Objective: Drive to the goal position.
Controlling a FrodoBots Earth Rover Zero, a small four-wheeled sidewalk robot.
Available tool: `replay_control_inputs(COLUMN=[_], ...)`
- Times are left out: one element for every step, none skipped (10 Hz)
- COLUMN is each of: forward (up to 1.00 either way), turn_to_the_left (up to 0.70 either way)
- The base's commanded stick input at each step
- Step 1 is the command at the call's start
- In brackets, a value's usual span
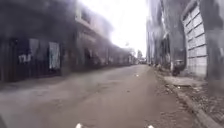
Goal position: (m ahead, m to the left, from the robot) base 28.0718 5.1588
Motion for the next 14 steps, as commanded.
replay_control_inputs(forward=[1.0,1.0,1.0,1.0,1.0,1.0,1.0,1.0,1.0,1.0,1.0,1.0,1.0,1.0], turn_to_the_left=[-0.33,-0.33,-0.33,-0.33,-0.14,0.07,0.07,0.07,0.07,0.07,0.07,0.07,0.07,0.07])
